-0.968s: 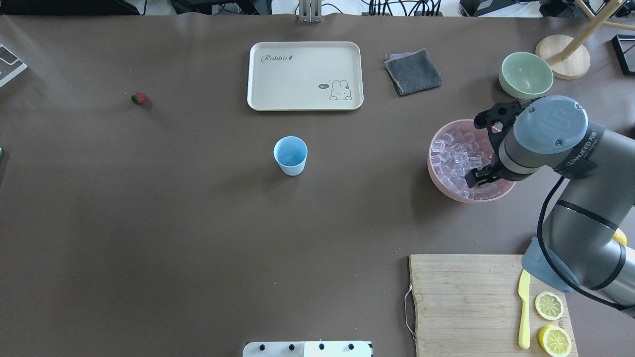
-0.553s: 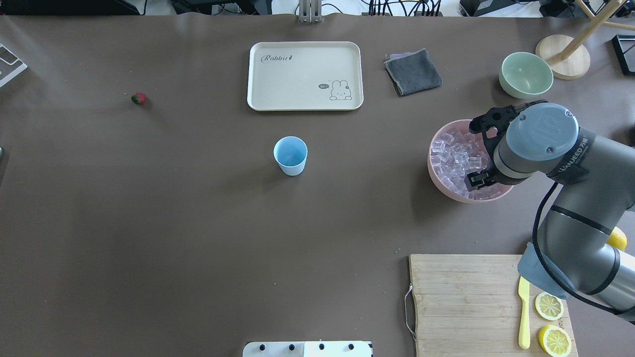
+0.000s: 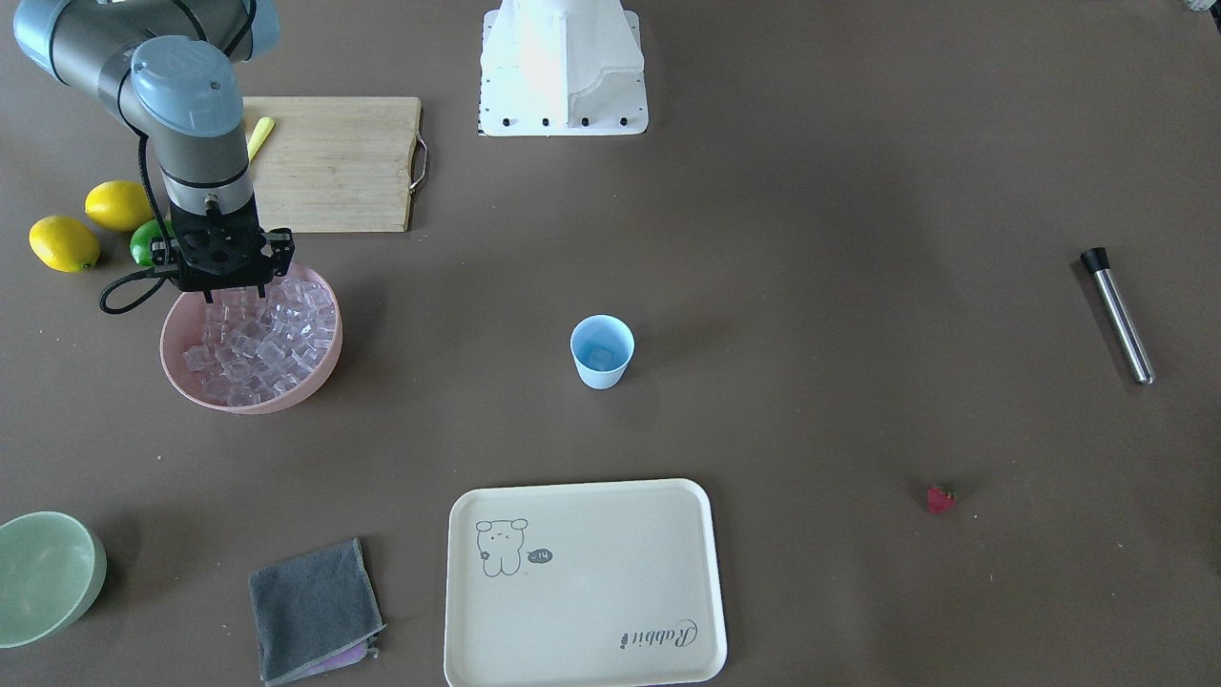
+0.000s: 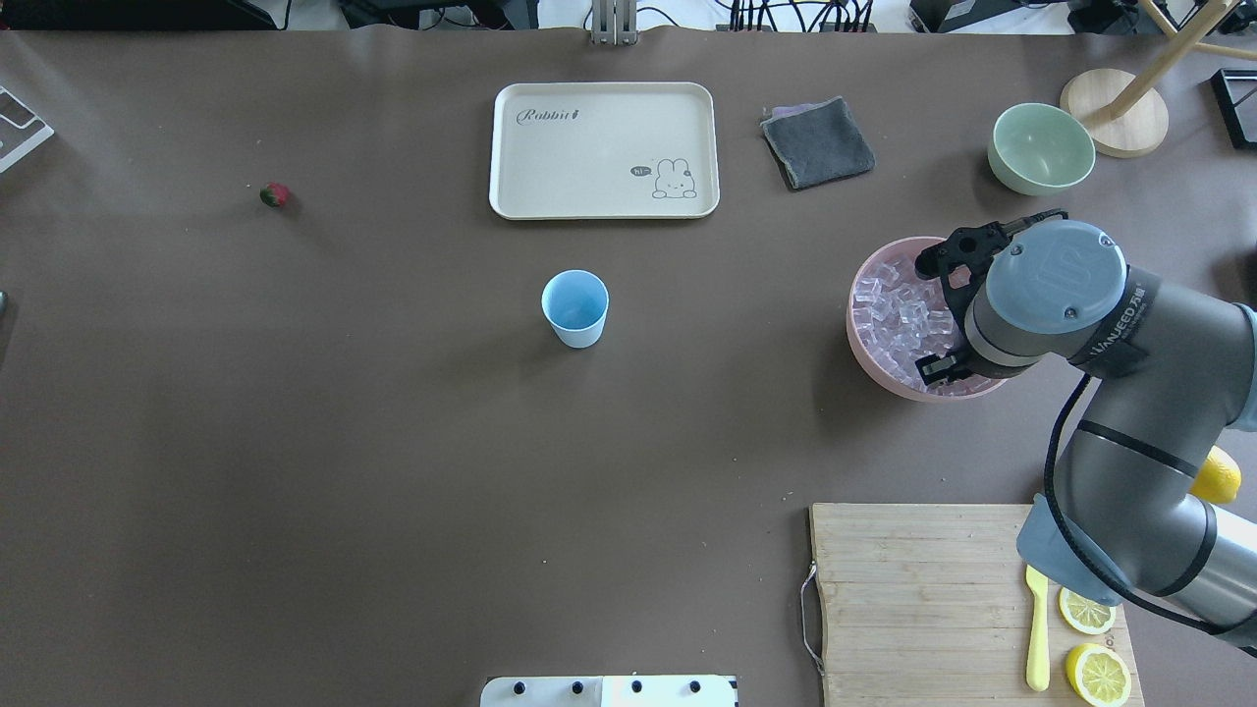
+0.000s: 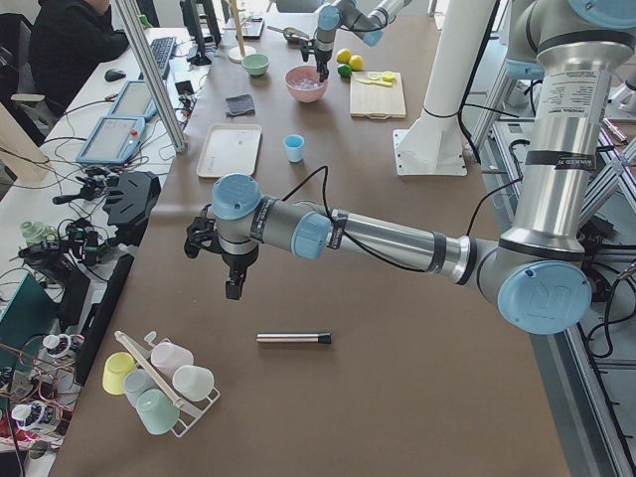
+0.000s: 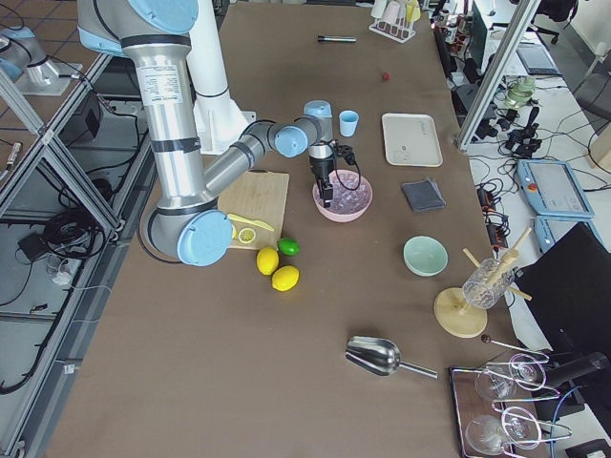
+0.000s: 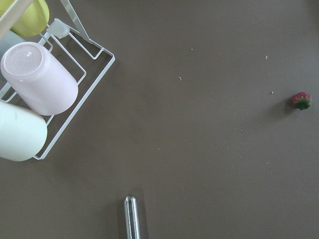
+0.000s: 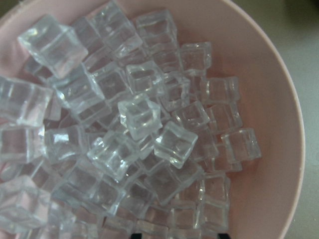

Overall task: Mash ice and strawberries in cup
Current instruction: 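Lower the right gripper into the bowl and grasp another ice cube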

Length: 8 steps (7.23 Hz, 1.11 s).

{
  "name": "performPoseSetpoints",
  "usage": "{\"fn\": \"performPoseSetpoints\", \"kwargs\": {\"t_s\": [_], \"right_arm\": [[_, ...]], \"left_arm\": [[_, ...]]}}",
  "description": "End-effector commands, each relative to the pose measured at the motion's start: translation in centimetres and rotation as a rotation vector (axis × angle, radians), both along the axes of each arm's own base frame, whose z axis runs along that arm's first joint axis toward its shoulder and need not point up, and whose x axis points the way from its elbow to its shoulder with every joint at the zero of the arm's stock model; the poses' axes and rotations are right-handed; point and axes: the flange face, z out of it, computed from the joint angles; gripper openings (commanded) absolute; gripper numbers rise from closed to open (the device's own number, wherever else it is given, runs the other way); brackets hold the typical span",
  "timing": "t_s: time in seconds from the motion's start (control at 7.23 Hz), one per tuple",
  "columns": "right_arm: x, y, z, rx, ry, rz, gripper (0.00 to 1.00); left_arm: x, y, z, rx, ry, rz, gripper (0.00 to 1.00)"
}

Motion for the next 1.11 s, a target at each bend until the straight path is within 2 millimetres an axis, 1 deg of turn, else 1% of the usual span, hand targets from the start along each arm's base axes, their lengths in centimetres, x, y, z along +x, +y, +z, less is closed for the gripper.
{"fn": "performPoseSetpoints", "kwargs": {"t_s": [0.0, 0.28, 0.55, 0.97], "right_arm": [[-0.12, 0.25, 0.31, 0.003, 0.009, -0.007, 0.57], [-0.09, 0.13, 0.99, 0.02, 0.031, -0.034, 0.55], [-0.15, 0.11, 0.98, 0.018, 0.03, -0.037, 0.4], [-0.23, 0.14, 1.05, 0.019, 0.032, -0.038, 0.34]], "left_arm": [[0.01, -0.15, -0.13, 0.002, 0.0, 0.0, 0.98], [0.01, -0.13, -0.36, 0.006, 0.001, -0.001, 0.98], [0.02, -0.13, -0.37, 0.006, 0.002, -0.001, 0.98], [0.09, -0.21, -0.29, 0.005, 0.0, 0.002, 0.98]]}}
